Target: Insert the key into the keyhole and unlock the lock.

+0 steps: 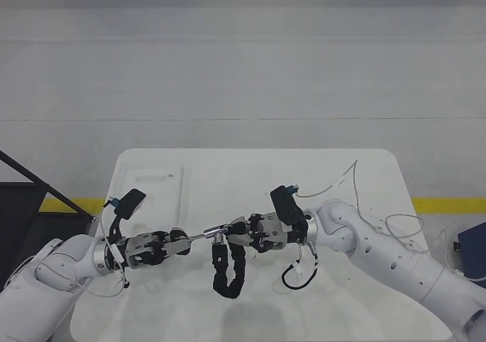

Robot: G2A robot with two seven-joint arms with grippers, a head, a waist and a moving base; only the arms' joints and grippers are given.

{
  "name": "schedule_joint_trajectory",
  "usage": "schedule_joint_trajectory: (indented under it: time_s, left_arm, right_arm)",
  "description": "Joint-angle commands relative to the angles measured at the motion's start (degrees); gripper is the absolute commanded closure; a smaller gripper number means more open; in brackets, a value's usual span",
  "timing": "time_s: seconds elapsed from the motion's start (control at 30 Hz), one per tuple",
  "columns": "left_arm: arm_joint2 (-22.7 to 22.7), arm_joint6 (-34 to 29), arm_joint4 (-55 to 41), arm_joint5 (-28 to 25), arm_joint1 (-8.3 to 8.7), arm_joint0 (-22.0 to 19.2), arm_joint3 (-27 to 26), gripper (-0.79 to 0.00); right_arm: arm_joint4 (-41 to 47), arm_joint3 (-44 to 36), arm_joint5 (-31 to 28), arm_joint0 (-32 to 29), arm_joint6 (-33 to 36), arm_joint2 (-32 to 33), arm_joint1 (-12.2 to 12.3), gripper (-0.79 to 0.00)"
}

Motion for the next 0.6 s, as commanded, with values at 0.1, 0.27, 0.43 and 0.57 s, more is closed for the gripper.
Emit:
schedule_joint_trajectory:
  time_s: [0.1,0.27,0.43,0.57]
  left_arm:
    - [-0.04,0.0,0.26,0.0,-0.18,-0.08,-0.15,0.0]
    - [-0.01,0.0,0.35,0.0,-0.38,-0.07,-0.48,0.0]
    - [0.09,0.0,0.69,0.0,-0.66,-0.27,-0.54,0.0]
    - [-0.15,0.0,1.26,0.0,-0.77,-0.21,-0.31,0.0]
  right_arm:
    - [0.0,0.0,0.0,0.0,0.0,0.0,0.0,0.0]
    - [0.0,0.0,0.0,0.0,0.0,0.0,0.0,0.0]
    - [0.0,0.0,0.0,0.0,0.0,0.0,0.0,0.0]
    - [0.0,0.0,0.0,0.0,0.0,0.0,0.0,0.0]
